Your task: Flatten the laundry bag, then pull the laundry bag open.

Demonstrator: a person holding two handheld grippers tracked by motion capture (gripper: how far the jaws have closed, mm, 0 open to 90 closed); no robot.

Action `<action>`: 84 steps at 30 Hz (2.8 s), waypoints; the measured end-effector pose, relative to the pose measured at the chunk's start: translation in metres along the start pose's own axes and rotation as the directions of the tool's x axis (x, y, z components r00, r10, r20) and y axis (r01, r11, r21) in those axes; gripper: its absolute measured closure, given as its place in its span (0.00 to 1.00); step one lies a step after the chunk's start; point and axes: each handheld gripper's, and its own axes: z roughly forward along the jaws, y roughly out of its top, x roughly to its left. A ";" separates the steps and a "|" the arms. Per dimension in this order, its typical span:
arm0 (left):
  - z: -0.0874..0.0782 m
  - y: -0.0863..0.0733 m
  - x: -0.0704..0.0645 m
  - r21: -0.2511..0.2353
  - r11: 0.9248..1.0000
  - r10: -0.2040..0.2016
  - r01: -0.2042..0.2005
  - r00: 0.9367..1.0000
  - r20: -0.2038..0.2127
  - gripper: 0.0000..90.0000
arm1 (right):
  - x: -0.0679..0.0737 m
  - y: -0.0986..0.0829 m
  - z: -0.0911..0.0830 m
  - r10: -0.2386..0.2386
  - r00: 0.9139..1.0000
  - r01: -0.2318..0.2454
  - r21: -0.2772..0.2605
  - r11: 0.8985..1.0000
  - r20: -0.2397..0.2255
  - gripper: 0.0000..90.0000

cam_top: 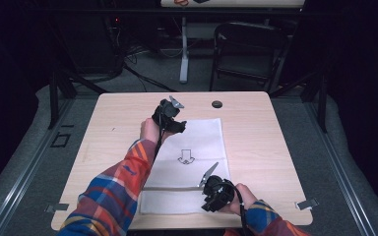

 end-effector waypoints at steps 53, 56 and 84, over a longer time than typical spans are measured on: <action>-0.028 -0.073 -0.079 0.011 0.993 0.109 -0.120 0.932 0.345 0.16 | -0.057 -0.046 -0.050 0.298 0.942 -0.272 -0.167 0.948 0.156 0.32; -0.026 -0.074 -0.085 0.005 0.992 0.114 -0.125 0.923 0.366 0.17 | -0.057 -0.046 -0.049 0.288 0.943 -0.262 -0.158 0.952 0.169 0.42; 0.003 -0.072 -0.123 -0.027 0.977 0.195 -0.209 0.844 0.500 0.46 | -0.060 -0.035 -0.023 0.219 0.960 -0.210 -0.069 0.975 0.177 1.00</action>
